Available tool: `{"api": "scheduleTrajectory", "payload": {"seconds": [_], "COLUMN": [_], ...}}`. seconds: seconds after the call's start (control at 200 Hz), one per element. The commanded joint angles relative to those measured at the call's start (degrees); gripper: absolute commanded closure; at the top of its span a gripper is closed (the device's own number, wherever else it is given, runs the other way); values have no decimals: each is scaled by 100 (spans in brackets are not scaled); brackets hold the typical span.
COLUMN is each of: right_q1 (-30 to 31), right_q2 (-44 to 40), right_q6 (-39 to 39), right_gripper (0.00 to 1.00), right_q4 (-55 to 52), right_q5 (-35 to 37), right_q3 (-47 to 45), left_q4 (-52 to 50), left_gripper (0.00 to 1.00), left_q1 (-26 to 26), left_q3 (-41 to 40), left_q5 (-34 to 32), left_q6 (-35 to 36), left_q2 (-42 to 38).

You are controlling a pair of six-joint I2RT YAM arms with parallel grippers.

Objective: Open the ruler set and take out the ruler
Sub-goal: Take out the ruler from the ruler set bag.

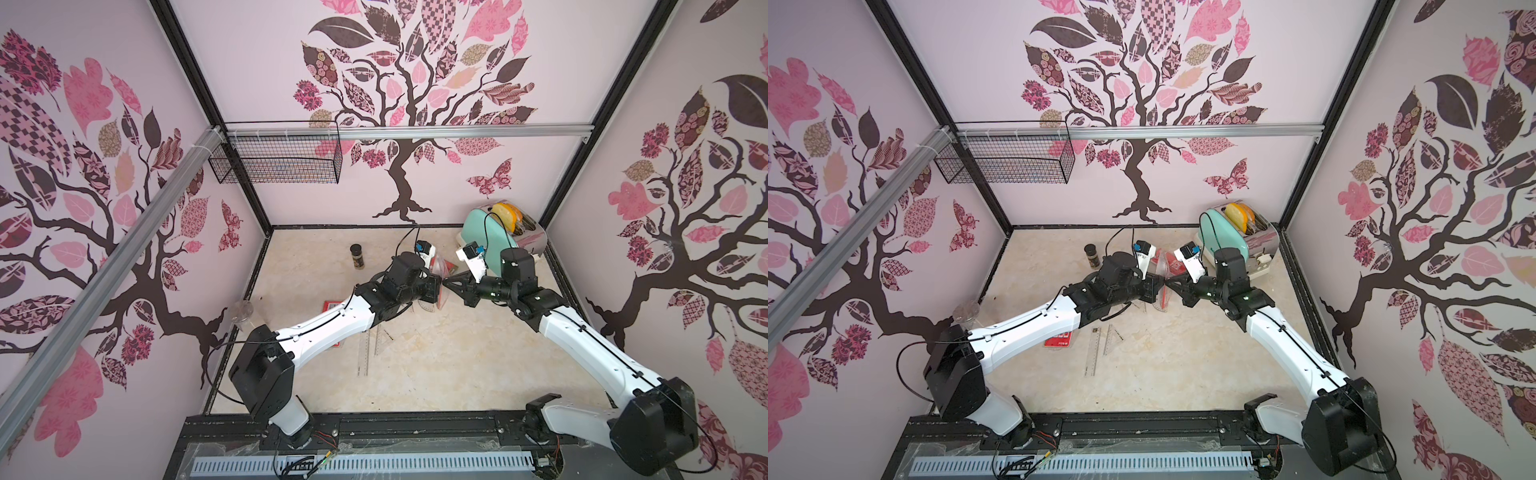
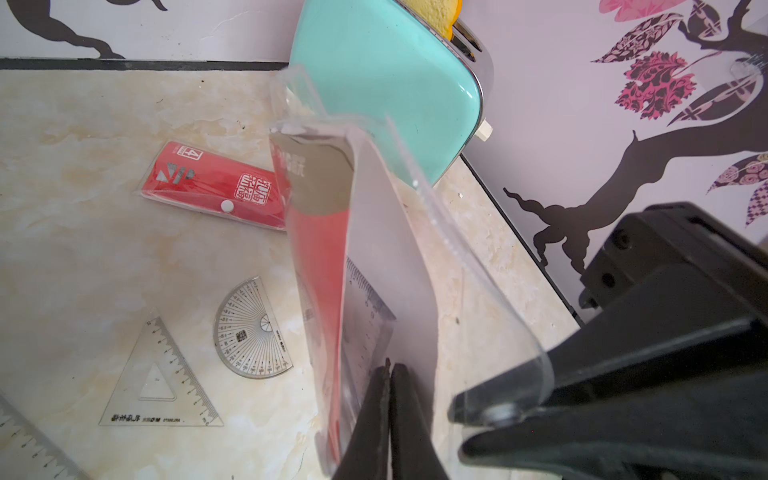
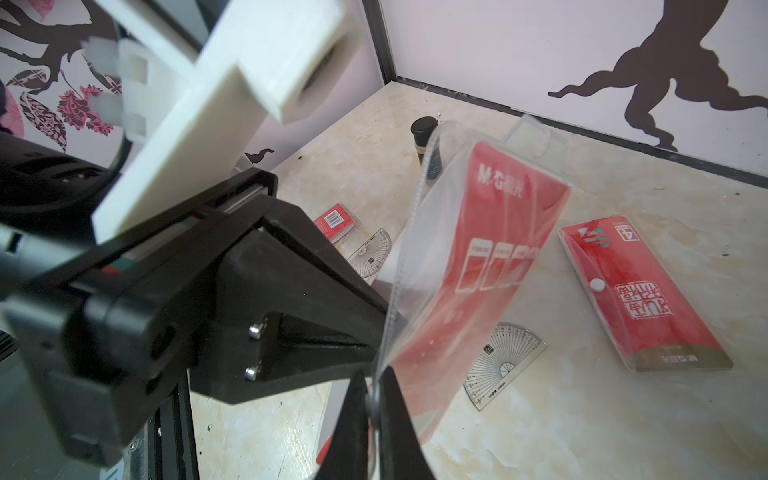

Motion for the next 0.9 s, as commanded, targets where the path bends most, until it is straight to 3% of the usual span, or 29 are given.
{"api": "scheduleTrajectory", "payload": {"seconds": [0.0,0.145,0.47,0.655,0.895], "right_q1": [-28,-30,-29,-29,-28], "right_q2": [-48,-31,-17,-113,-180], "right_q6": [-165,-241,-320,-394,-429], "right_gripper": [100,100,100,100,100], "right_q4": [-45,-90,-231,-272,-290], "right_q5": [-157,-341,-457,-667,-507], "right_q3": [104,149,224,208,190], "left_q4": [94,213,629,641,589], "left_gripper": [83,72,67,74,99], "left_q1": [-2,-2,-4,-2,24], "left_q3": [-2,-96,-322,-195,-120], "left_q5": [-175,-200,-189,-383,-389], "left_q6": [60,68,30,40,32], "left_q2": [-95,-124,-167,29,106]}}
